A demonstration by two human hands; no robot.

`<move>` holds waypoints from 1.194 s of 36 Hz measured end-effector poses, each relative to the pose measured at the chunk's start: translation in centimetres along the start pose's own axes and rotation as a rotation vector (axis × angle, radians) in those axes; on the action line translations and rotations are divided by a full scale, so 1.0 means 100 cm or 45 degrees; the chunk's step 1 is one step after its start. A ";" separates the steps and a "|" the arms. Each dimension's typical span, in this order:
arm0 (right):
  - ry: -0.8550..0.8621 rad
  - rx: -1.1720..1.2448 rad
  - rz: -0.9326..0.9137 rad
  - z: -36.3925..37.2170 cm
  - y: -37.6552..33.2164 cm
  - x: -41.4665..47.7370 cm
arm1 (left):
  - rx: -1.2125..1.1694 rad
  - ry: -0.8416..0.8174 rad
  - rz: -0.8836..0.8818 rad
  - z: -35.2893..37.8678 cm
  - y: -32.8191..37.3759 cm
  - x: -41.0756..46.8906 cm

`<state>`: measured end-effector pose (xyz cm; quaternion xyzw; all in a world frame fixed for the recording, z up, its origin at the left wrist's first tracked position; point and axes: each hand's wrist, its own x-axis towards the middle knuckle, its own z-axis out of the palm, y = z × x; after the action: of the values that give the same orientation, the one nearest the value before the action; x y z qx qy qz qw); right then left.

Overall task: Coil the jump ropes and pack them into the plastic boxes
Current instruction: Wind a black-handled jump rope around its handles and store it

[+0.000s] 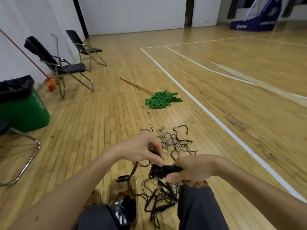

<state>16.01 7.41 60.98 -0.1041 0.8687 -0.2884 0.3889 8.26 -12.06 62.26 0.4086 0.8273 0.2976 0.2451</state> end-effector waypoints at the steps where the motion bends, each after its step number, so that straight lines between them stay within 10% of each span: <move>1: -0.021 0.004 -0.018 0.001 -0.001 -0.001 | -0.089 -0.018 -0.011 0.001 -0.001 -0.001; 21: 0.043 0.533 -0.507 0.014 -0.005 0.004 | -1.302 0.049 -0.053 0.029 -0.035 -0.013; 29: 0.347 0.718 -0.476 0.027 -0.002 0.027 | -1.235 0.374 -0.272 0.058 -0.031 -0.018; 43: 0.630 0.869 -0.220 0.058 0.038 0.062 | -0.391 0.203 -0.385 0.101 -0.043 -0.027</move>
<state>16.25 5.48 51.86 0.0306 0.7787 -0.6071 0.1554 14.01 -13.49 52.62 0.2129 0.8409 0.4113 0.2800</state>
